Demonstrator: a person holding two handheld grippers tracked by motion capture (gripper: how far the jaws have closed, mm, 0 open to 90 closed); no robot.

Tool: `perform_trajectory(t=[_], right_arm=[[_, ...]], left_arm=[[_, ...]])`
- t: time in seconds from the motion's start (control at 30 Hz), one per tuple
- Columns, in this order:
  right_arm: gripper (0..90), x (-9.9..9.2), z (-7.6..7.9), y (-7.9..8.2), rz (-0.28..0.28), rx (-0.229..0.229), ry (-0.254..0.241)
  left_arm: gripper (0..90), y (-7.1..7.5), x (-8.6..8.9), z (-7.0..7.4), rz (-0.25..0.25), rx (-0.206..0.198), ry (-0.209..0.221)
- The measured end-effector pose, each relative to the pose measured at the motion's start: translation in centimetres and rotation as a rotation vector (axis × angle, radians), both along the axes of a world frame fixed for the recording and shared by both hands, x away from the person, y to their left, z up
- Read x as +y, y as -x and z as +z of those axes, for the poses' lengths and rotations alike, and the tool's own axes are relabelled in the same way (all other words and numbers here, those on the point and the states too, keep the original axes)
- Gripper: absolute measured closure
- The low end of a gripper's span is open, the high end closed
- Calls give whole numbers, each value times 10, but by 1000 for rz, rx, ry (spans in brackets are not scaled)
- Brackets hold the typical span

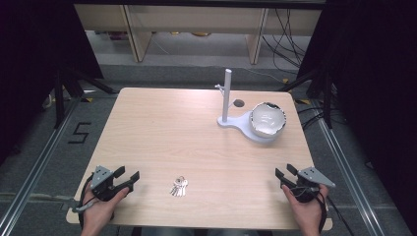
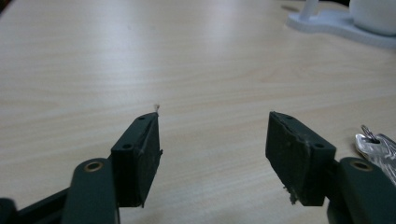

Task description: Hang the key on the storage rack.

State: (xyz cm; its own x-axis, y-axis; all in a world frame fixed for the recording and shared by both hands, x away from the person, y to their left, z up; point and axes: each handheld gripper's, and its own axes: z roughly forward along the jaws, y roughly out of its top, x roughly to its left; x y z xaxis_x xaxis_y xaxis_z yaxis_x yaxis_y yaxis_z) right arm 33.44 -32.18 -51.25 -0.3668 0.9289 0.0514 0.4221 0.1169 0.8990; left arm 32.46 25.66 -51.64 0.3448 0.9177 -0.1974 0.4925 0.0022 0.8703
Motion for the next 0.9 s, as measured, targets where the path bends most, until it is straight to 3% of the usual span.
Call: perform_trajectory(t=[0.03, 0.07, 0.1, 0.13, 0.17, 0.2, 0.27, 0.3, 0.37, 0.4, 0.43, 0.47, 0.5, 0.53, 0.63, 0.67, 0.7, 0.77, 0.9], right_arm=[[483, 4, 1, 2, -20, 20, -23], [483, 4, 1, 2, -20, 20, -23], [483, 1, 1, -1, 11, 9, 14], [483, 1, -1, -2, 2, -5, 22], [483, 1, 0, -2, 4, 7, 8], [482, 0, 0, -3, 3, 5, 6], [481, -1, 0, -3, 0, 18, -9], [481, -1, 0, -3, -2, 10, -6], [482, 0, 1, -3, 0, 19, -2], [482, 0, 1, -3, 0, 19, -2], [482, 2, 0, -3, -11, 30, -11], [481, 1, 0, -4, 4, 24, 4], [481, 1, 0, -4, 4, 24, 4], [482, 4, 1, -1, -12, 54, -17], [482, 4, 1, -2, -8, 53, -14], [482, 3, 0, -4, 4, 33, -8], [482, 2, 0, -4, 0, 41, -6], [482, 3, 1, -3, -4, 68, -13], [482, 1, 0, -6, 13, 38, 12]], left_arm=[[375, 0, 0, 0, 0, 0, 0], [375, -3, -3, 4, -17, 37, -13], [391, -11, -12, 13, -57, 117, -37], [394, -11, -12, 13, -57, 117, -37], [404, -20, -24, 24, -109, 169, -70], [411, -20, -24, 24, -109, 169, -70], [422, -36, -39, 41, -196, 260, -154], [427, -36, -39, 41, -196, 260, -154], [451, -46, -58, 48, -232, 316, -161], [461, -46, -58, 48, -232, 316, -161], [471, -50, -66, 51, -245, 343, -160], [479, -56, -75, 54, -287, 410, -159], [483, -56, -75, 54, -287, 410, -159], [489, -60, -81, 55, -295, 444, -147], [515, -72, -97, 57, -342, 556, -180], [521, -72, -97, 57, -342, 556, -180], [527, -78, -105, 58, -362, 589, -202], [542, -82, -115, 59, -357, 596, -195], [576, -88, -132, 58, -369, 611, -217]])
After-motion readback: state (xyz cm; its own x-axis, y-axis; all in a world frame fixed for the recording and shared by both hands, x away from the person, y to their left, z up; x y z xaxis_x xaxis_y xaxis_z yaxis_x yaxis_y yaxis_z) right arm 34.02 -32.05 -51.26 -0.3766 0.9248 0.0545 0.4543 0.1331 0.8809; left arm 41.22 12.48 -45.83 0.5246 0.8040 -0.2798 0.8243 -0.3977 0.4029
